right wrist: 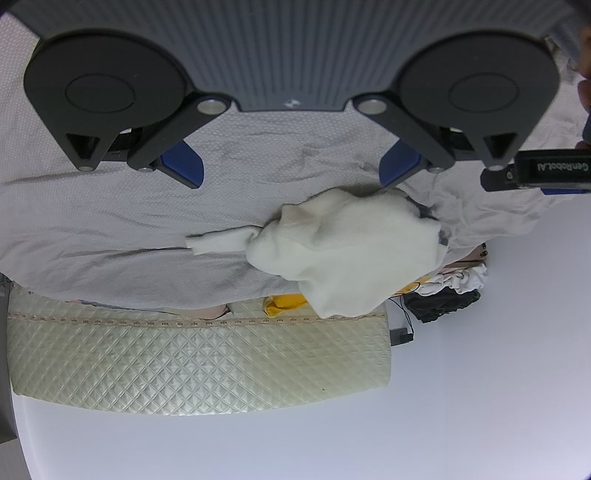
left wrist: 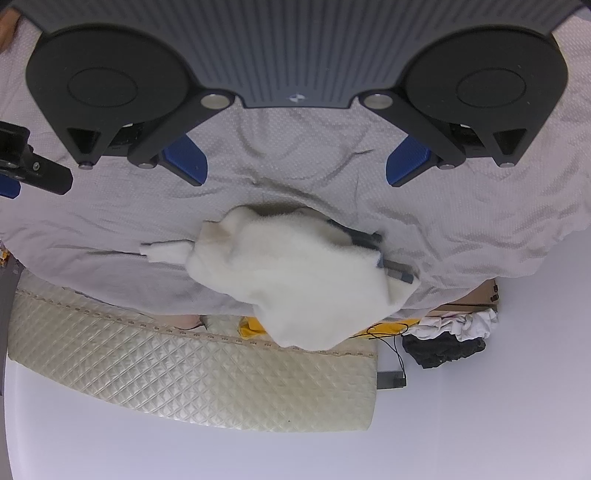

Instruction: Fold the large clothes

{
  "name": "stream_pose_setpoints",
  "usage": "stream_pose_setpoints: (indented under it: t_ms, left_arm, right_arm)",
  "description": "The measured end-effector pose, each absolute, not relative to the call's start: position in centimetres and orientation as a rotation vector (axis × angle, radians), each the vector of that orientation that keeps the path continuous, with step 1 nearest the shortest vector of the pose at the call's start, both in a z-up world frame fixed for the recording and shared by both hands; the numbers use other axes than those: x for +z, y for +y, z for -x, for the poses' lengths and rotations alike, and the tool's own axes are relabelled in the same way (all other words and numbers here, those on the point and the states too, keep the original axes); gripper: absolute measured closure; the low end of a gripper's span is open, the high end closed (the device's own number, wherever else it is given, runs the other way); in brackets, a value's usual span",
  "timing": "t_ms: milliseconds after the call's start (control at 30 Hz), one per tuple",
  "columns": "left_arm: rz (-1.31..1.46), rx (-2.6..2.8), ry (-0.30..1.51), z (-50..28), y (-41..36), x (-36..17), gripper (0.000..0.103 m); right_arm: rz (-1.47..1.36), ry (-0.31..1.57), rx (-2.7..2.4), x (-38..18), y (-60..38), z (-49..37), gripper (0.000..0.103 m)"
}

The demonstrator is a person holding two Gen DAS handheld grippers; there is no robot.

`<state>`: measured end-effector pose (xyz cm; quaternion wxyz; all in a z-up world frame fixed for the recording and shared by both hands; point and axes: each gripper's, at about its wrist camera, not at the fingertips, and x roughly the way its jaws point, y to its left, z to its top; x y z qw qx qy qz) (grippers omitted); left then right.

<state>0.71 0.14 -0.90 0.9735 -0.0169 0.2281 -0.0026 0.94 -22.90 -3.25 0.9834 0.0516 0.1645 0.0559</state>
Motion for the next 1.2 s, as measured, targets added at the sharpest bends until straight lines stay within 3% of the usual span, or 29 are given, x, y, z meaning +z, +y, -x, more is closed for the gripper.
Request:
stream_pose_setpoints:
  t_ms: [1200]
  left_arm:
    - [0.044,-0.016,0.468,-0.89,-0.02,-1.21,0.0]
  right_arm:
    - [-0.104,0.332,0.107,-3.3,-23.04,-1.03,0.0]
